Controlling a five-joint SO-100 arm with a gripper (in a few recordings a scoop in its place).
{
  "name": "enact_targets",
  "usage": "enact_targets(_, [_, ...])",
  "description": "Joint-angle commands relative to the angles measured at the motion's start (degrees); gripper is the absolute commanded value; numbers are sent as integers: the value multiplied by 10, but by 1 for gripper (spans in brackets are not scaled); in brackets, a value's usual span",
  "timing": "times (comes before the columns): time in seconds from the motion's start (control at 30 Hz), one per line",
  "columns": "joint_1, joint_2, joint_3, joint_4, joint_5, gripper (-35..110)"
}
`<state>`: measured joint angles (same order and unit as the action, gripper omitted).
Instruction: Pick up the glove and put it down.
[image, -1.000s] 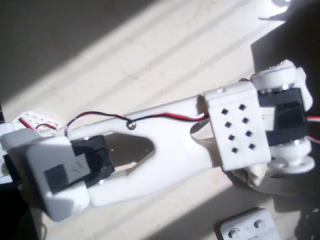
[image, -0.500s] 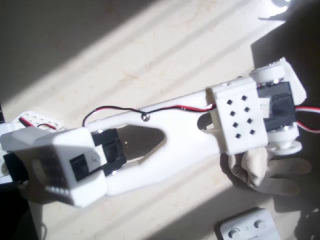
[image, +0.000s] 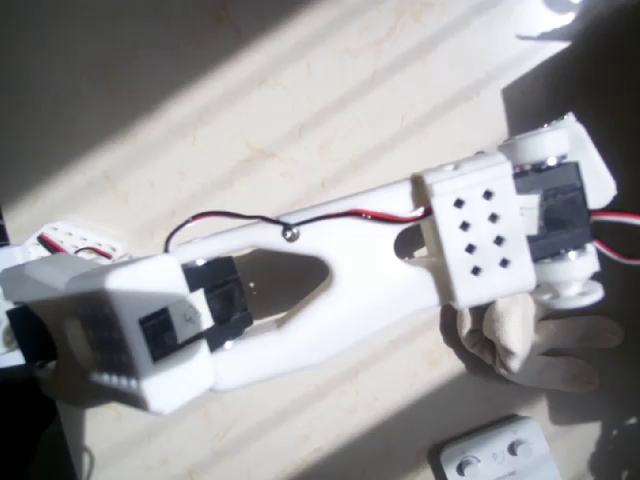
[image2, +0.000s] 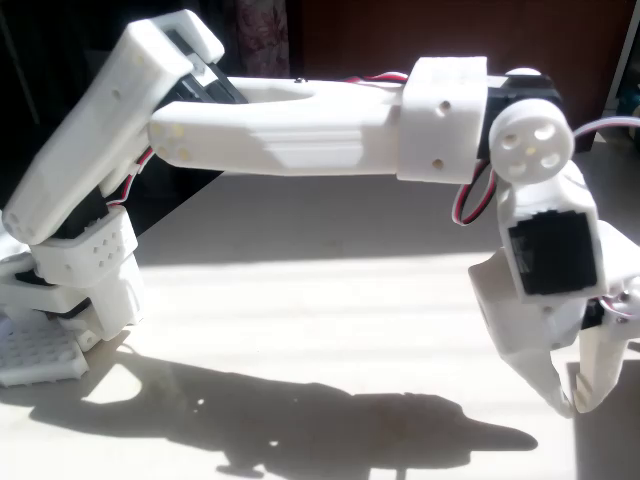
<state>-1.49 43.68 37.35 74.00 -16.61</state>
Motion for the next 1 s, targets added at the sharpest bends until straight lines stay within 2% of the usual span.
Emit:
enact_targets(0.0, [-4, 4, -4, -5, 4, 1])
enact_targets(0.27, [-3, 22, -1, -5, 4, 1])
enact_targets(0.4, [-2, 103, 25, -10, 4, 1])
enact_targets(0.77, [-1, 421, 375, -211, 4, 1])
enact_targets(0.97, [-2, 594, 557, -243, 4, 1])
